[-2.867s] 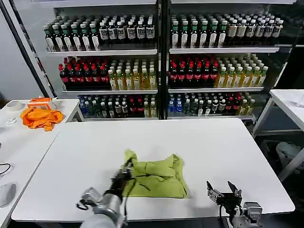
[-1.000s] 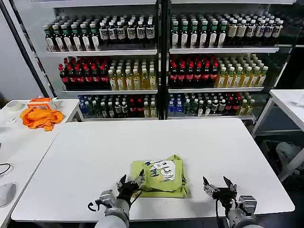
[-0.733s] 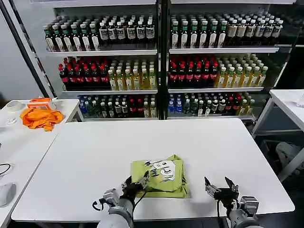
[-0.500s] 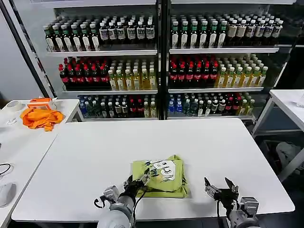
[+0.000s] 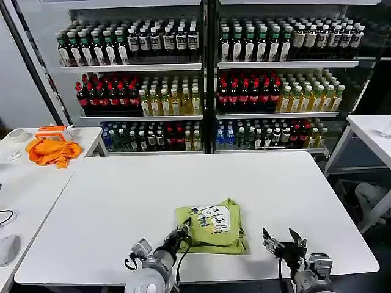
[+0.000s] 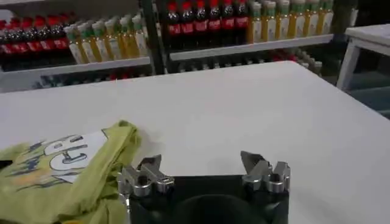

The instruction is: Fold and organize the clothes.

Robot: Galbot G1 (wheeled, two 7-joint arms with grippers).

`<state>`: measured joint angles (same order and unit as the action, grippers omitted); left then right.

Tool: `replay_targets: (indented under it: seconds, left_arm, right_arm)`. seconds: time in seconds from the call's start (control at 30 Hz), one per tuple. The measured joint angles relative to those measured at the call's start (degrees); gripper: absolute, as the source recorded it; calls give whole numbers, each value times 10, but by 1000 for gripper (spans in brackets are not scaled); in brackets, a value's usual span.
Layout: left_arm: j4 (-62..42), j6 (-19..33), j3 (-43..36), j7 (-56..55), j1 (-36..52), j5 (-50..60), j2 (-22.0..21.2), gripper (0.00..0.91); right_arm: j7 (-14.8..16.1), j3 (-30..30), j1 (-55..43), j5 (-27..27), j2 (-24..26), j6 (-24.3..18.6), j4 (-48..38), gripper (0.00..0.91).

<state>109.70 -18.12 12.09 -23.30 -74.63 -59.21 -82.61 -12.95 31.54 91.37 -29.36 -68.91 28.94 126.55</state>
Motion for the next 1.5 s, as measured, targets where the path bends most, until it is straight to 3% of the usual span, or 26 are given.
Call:
replay_targets:
  seconds: [0.43, 0.67, 0.83, 1.13, 1.3, 1.5]
  left_arm:
    - [10, 21, 41, 19, -9, -81, -39, 30]
    - [33, 18, 80, 17, -7, -113, -31, 20]
    - [60, 4, 140, 17, -4, -125, 20, 20]
    - [108, -34, 250, 31, -8, -85, 167, 30]
    - [116, -40, 221, 44, -15, 35, 205, 20]
    - [116, -45, 121, 46, 4, 217, 207, 20]
  right_arm:
    - [0, 1, 1, 0, -2, -1, 0, 907]
    - [0, 1, -3, -3, -1, -2, 1, 907]
    - [0, -1, -10, -8, 1, -2, 0, 907]
    - [0, -14, -20, -3, -7, -3, -9, 907]
    - [0, -14, -19, 0, -7, -4, -8, 907]
    - [0, -7, -14, 1, -5, -4, -6, 907]
